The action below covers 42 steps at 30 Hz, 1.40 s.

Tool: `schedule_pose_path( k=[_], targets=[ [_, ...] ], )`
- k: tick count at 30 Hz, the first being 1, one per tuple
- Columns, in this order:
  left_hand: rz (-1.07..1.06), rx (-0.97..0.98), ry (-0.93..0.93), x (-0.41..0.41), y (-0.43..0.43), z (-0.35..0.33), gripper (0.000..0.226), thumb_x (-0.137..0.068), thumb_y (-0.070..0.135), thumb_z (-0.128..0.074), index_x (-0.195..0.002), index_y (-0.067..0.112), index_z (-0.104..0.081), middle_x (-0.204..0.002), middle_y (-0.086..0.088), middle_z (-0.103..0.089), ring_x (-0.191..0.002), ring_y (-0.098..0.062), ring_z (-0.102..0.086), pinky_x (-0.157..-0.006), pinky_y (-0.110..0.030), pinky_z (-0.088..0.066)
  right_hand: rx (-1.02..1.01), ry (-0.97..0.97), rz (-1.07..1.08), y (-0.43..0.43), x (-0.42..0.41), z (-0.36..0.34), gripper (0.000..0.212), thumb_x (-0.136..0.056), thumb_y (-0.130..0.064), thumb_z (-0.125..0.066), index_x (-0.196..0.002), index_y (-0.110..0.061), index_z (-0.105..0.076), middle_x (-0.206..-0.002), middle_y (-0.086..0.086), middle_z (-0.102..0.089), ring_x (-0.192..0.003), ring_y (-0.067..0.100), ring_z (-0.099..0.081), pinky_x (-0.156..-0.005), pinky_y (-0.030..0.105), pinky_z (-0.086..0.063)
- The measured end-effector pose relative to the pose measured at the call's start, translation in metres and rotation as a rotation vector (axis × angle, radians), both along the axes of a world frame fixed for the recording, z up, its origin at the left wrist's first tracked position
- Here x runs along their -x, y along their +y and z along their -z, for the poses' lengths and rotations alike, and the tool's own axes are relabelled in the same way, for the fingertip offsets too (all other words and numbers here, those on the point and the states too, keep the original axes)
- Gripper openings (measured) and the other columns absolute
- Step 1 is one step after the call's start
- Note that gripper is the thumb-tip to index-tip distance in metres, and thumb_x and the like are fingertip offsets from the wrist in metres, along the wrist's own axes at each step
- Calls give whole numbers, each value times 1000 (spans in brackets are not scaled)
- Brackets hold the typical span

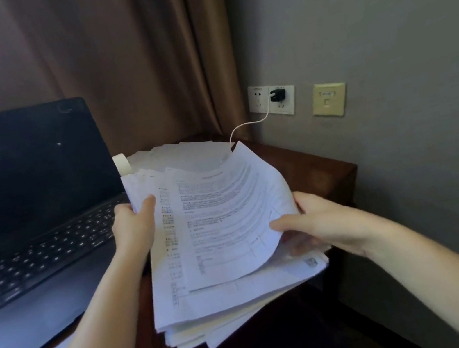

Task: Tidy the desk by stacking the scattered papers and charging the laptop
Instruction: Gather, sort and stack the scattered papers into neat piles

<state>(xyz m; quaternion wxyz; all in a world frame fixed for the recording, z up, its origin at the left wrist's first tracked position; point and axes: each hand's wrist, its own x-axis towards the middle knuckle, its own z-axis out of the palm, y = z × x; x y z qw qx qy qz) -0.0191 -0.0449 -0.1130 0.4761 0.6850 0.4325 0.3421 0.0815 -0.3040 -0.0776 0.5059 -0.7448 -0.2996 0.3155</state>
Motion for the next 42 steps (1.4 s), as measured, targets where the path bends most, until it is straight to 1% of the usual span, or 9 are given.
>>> schedule_pose_path(
  k=[5, 8, 12, 16, 21, 25, 30, 34, 42],
  targets=[
    [33, 22, 16, 2, -3, -2, 51, -91, 29, -59, -128, 1, -38, -121, -14, -53, -95, -24, -51, -73, -35, -39, 120, -256, 281, 24, -54, 9, 59, -87, -34, -63, -138, -15, -39, -112, 2, -57, -98, 16, -58, -89, 35, -51],
    [45, 24, 35, 2, -3, -2, 52, -90, 28, -60, -128, 3, -36, -117, -12, -52, -94, -25, -52, -72, -35, -40, 163, -219, 177, 43, -67, 21, 68, -90, -32, -59, -147, -16, -27, -140, 6, -46, -121, 21, -50, -101, 32, -41],
    [110, 32, 35, 2, -2, -2, 52, -91, 28, -59, -129, 6, -31, -114, -8, -51, -96, -26, -54, -74, -36, -43, 132, -314, 50, 66, -62, 27, 47, -95, -30, -52, -139, -19, -39, -135, -7, -49, -117, 13, -51, -100, 28, -41],
    [173, 71, 28, 5, 3, -4, 49, -92, 26, -59, -131, 8, -35, -114, -3, -55, -97, -23, -58, -74, -35, -46, 213, -589, -148, 80, -50, 30, 52, -99, -33, -46, -146, -21, -30, -149, -9, -32, -138, 11, -28, -93, 11, -19],
    [268, 104, 89, 19, 15, -13, 18, -93, 14, -59, -111, 15, -61, -97, 1, -68, -81, -13, -65, -59, -22, -46, 124, -695, -251, 86, -42, 40, 55, -93, -44, -51, -144, -38, -29, -142, -27, -26, -137, 0, -24, -99, 16, -21],
    [229, 30, 78, 32, 28, -20, 35, -89, 14, -64, -123, 12, -55, -111, -3, -66, -88, -13, -65, -61, -22, -47, 79, -649, -305, 98, -37, 41, 60, -90, -39, -58, -145, -31, -33, -130, -28, -25, -127, -5, -23, -103, 17, -20],
    [32, -96, 58, 74, 44, -27, 41, -87, 13, -65, -123, 12, -45, -111, -2, -57, -85, -11, -57, -60, -28, -45, 35, -591, -353, 125, -31, 40, 54, -93, -28, -57, -143, -23, -37, -138, -18, -37, -133, 4, -32, -111, 28, -29],
    [-53, -216, 129, 100, 52, -22, 32, -88, 16, -62, -113, 20, -43, -99, 3, -56, -87, -18, -59, -62, -34, -50, -69, -659, -238, 156, -36, 30, 33, -95, -12, -49, -126, -19, -57, -121, -3, -60, -115, 13, -54, -98, 27, -42],
    [-103, -247, 121, 103, 58, -4, 33, -85, 15, -63, -111, 21, -43, -93, 8, -57, -92, -21, -58, -76, -38, -51, 135, -802, -35, 234, -82, 34, 38, -94, -5, -40, -130, -8, -53, -137, 15, -48, -124, 30, -45, -97, 28, -36]
  ],
)
